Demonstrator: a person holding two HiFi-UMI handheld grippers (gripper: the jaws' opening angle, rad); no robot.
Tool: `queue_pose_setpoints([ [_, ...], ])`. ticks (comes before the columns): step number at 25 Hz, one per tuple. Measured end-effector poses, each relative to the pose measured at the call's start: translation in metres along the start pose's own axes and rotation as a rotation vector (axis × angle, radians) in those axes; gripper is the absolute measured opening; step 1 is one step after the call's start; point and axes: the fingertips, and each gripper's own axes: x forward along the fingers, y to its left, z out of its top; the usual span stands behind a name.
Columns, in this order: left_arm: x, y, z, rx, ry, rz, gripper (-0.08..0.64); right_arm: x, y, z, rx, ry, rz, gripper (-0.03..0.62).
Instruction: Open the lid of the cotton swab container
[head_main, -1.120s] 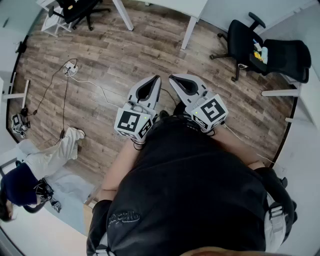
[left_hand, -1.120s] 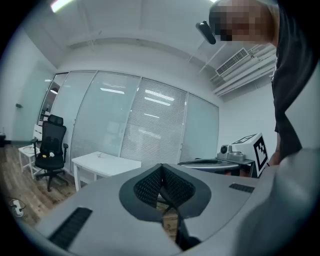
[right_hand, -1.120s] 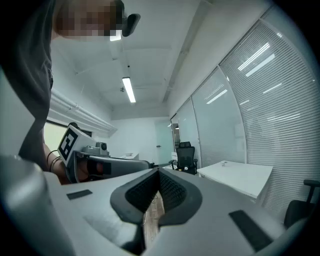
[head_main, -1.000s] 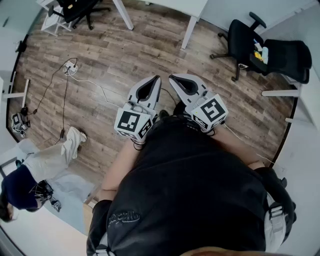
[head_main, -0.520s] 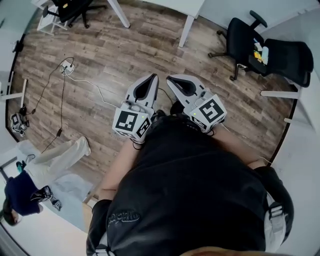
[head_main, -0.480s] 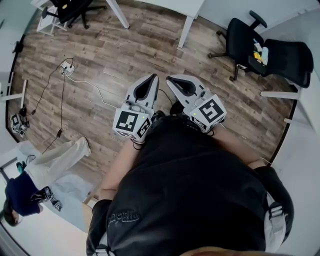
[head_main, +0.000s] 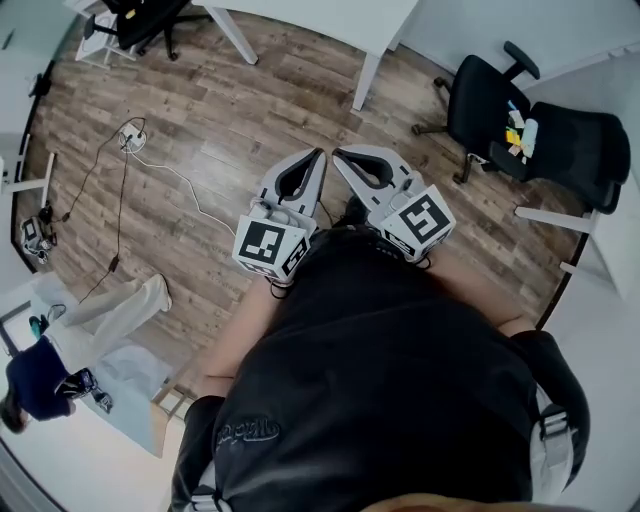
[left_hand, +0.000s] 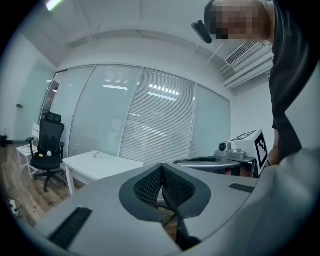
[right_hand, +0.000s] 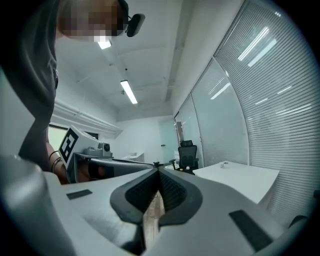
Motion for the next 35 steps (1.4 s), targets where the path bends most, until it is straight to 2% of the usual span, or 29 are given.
queue_pose_setpoints([
  [2,0.011,0.001,-0.004,-0.025,0.000,0.010,0.015,-0.001,-0.011,-0.003,0.003,0.003,0.020,0.021],
  [5,0.022,0.006,-0.003,-0.070,-0.007,0.027,0.015,-0.003,-0.031,-0.006,0.064,0.000,0.010,0.021],
  [10,0.037,0.009,-0.001,-0.074,-0.004,0.016,0.015,-0.002,-0.046,-0.004,0.051,-0.005,0.010,0.021],
  [21,0.095,0.020,0.009,-0.070,-0.010,-0.064,0.015,-0.002,-0.103,0.000,0.059,-0.002,-0.074,0.021],
  [29,0.123,0.064,0.025,-0.051,-0.006,-0.071,0.015,0.040,-0.136,0.008,0.055,0.000,-0.070,0.021],
  [35,0.136,0.119,0.042,-0.033,-0.008,-0.067,0.015,0.094,-0.160,0.030,0.030,-0.040,-0.068,0.021],
])
